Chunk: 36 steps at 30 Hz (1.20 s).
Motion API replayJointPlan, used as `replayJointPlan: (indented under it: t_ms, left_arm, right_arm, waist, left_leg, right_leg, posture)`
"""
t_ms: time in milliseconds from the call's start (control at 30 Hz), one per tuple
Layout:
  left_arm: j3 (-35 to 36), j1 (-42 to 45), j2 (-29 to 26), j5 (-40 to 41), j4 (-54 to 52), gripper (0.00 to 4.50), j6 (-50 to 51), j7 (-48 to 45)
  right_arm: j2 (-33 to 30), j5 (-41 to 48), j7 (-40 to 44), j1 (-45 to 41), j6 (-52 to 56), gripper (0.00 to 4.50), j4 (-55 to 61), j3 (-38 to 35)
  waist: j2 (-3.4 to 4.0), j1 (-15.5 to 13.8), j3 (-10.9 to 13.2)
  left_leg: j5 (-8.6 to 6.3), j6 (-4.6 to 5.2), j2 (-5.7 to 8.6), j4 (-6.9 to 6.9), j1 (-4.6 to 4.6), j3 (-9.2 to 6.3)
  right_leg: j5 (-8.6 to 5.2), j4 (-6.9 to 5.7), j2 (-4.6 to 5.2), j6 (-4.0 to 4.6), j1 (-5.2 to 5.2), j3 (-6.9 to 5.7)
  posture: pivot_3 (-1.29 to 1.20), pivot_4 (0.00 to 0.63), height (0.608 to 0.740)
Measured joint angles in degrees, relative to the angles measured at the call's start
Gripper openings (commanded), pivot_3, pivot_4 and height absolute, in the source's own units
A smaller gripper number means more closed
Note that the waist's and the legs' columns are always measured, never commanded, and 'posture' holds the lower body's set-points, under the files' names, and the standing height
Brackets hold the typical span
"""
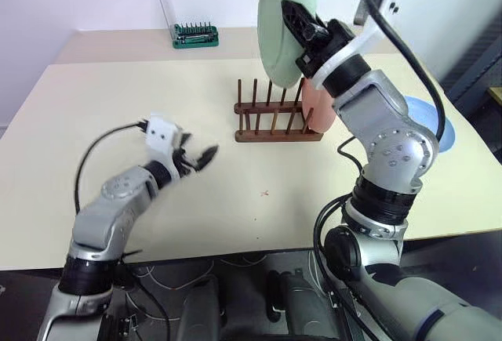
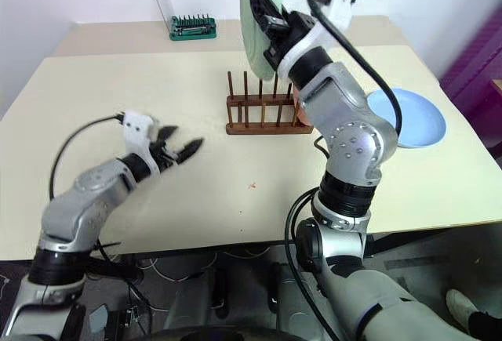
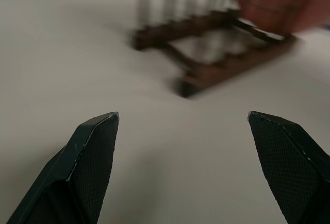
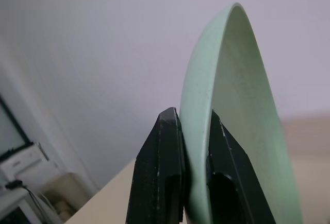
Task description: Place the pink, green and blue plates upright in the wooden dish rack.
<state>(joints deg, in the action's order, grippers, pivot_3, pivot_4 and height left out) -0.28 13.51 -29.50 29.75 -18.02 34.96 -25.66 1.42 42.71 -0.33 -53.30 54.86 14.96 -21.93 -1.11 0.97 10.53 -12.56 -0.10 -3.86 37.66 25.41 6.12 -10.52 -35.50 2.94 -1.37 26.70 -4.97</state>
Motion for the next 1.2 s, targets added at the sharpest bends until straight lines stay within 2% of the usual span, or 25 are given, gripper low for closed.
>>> replayJointPlan:
  t_ms: [167,567,667,833,1033,1200]
  left_arm:
    - [-2.43,-2.54,-1.63,1.4,-5.07,4.12,-0.25,-7.53]
    - [-2.8,-2.67,-0.34,0.4,-5.76,4.12,-0.26,-7.67]
    - [-2.8,-2.71,-0.32,0.19,-5.77,4.19,-0.27,-7.94]
    - [-2.8,-2.71,0.17,0.1,-5.77,4.19,-0.33,-8.06]
    - [-2.91,-2.7,0.4,-0.4,-5.79,4.19,-0.49,-8.25]
    - [-2.98,-2.61,0.69,-0.59,-5.77,4.19,-0.58,-8.74]
  right_arm:
    - [-2.78,1.71,-3.53,-1.9,1.14,0.0,-7.1,-2.74]
    - [-5.22,2.39,-8.44,-3.48,2.76,0.0,-15.6,-2.3]
    - [-5.43,1.93,-8.98,-3.52,3.39,1.15,-17.04,-1.44]
    - [-6.86,0.26,-8.58,-4.05,2.06,3.64,-17.59,0.01]
    - [-12.17,-4.76,-1.68,-4.07,-1.71,3.64,-16.25,7.81]
    - [-22.17,-11.37,10.19,-3.94,-9.28,3.64,-10.77,16.36]
  waist:
    - [0.14,-0.17,0.02]
    - [0.16,-0.15,0.02]
    - [0.17,-0.15,0.03]
    - [0.18,-0.14,0.03]
    - [0.21,-0.1,0.05]
    - [0.22,-0.3,0.06]
  left_leg:
    - [0.01,0.02,0.03,-0.01,0.01,0.0]
    - [0.01,0.04,0.04,-0.01,0.01,-0.02]
    - [0.01,0.04,0.04,-0.01,0.02,-0.02]
    - [0.01,0.04,0.04,-0.01,0.03,-0.03]
    - [0.01,0.04,0.04,-0.08,0.02,-0.03]
    - [0.01,0.04,0.07,-0.2,0.02,-0.03]
  right_leg:
    - [-0.01,0.08,-0.09,0.0,-0.03,0.0]
    - [0.02,0.08,-0.17,-0.09,-0.03,0.01]
    - [0.0,0.09,-0.16,-0.06,-0.03,0.01]
    - [-0.09,0.12,-0.16,-0.19,-0.03,0.01]
    - [-0.14,0.16,-0.17,-0.25,-0.02,0.01]
    - [-0.17,0.31,-0.14,-0.26,-0.03,0.01]
  posture:
    - [0.0,0.15,0.73]
    - [0.0,0.15,0.73]
    - [0.0,0.15,0.73]
    - [0.0,0.15,0.73]
    - [0.0,0.15,0.73]
    - [0.0,0.15,0.73]
